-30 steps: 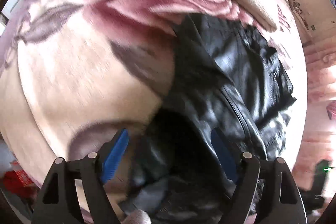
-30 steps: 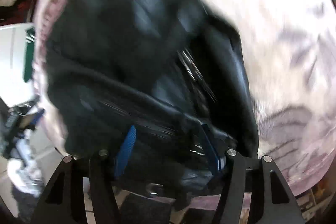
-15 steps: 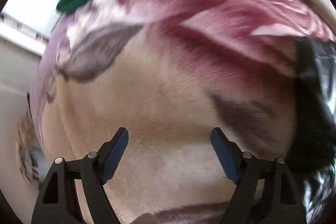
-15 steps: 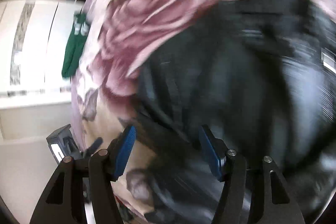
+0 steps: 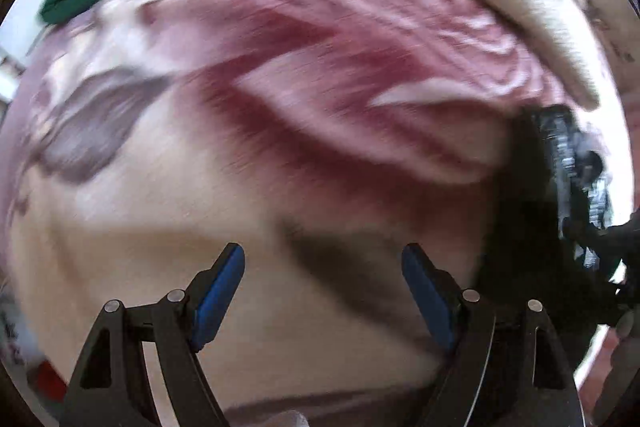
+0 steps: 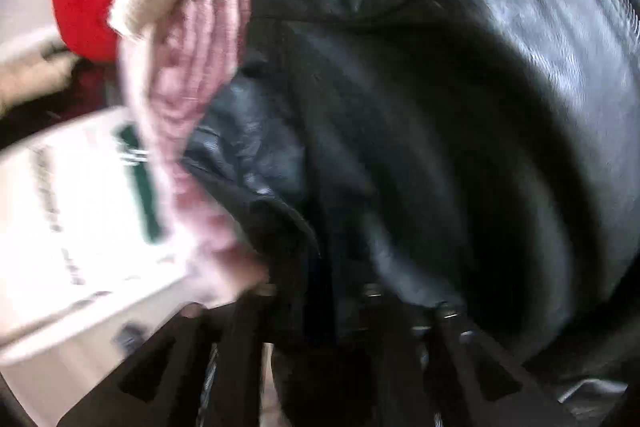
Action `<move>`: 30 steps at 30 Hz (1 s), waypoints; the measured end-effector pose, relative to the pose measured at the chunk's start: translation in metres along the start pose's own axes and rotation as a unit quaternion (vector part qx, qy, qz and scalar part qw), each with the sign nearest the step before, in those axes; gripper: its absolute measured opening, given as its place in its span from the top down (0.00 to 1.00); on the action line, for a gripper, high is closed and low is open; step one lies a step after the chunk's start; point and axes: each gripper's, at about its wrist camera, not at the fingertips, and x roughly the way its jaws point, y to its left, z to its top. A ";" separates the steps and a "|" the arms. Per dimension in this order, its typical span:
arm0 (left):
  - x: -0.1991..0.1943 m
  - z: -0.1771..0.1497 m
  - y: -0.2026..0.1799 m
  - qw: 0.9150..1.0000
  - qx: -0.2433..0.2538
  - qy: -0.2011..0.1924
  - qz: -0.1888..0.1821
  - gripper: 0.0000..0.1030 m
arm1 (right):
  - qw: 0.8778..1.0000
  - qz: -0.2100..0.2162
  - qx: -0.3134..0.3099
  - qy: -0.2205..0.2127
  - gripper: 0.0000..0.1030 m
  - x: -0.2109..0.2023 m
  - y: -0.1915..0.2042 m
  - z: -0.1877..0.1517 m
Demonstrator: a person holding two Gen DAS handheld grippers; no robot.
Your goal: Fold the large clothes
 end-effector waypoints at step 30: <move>0.034 0.055 -0.099 0.996 0.082 0.007 0.034 0.25 | 0.990 -0.136 -0.021 -0.030 0.93 -0.134 -0.158 -0.087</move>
